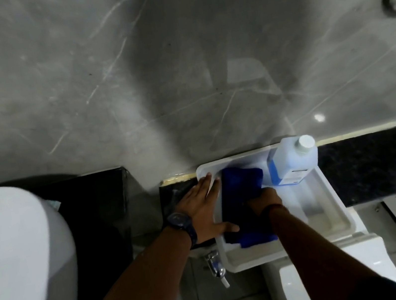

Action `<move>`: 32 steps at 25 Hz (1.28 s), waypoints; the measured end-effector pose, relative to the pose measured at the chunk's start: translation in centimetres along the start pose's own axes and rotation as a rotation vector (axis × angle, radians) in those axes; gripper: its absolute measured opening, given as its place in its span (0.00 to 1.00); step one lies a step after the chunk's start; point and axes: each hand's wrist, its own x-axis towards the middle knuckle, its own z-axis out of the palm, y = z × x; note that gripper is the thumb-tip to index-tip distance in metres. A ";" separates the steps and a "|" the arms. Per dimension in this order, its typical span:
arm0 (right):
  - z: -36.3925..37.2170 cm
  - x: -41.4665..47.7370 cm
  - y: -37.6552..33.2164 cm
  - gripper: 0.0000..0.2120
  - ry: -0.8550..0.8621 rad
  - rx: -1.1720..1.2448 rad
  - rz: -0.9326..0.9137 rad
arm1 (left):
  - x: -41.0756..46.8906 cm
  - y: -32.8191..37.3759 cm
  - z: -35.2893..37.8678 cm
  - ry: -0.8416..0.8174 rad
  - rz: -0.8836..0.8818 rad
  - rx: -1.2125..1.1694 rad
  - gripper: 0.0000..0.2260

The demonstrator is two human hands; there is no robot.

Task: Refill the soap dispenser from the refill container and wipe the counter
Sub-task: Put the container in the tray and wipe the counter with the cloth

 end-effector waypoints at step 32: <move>26.9 -44.5 5.3 0.14 0.575 0.213 -0.679 | -57.0 -13.1 1.4 0.355 -0.284 0.049 0.36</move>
